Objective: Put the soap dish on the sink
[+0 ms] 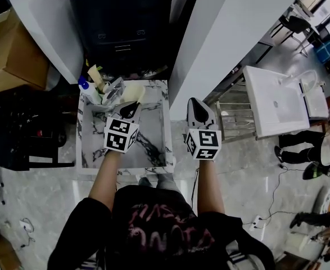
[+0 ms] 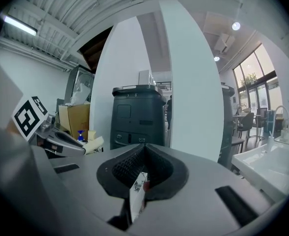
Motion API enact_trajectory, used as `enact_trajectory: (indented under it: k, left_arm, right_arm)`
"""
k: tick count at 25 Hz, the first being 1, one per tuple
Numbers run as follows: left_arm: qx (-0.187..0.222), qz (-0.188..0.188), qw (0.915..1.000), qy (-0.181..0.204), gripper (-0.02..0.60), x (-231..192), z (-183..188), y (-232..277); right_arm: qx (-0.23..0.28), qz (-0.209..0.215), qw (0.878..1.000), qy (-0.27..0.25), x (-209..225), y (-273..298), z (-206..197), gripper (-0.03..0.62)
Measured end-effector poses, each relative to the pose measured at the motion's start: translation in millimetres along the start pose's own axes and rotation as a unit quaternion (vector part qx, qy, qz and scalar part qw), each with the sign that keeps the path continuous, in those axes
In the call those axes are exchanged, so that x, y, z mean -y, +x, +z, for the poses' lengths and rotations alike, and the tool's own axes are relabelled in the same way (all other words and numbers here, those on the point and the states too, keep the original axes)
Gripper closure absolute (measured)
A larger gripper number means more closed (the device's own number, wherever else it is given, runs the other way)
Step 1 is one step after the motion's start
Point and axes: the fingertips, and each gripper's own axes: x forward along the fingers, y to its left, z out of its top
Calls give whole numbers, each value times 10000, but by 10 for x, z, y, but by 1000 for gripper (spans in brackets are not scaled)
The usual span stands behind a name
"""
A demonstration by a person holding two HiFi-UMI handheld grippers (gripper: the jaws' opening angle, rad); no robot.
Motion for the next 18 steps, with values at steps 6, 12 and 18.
enact_trajectory:
  k: [6,12,18]
  left_arm:
    - [-191,46,9998,17,555,-17,-9,228]
    - [-513,35,9987,66,555,-18,-145,508]
    - [-877,117,9961,-52,555,-124,-371,836]
  right_arm:
    - [-4,115,9999,62,130,152,-19,582]
    - [-85,185,9998,62,249,244,-125,582]
    - [-162,185,9997,84,400,352,-209,582]
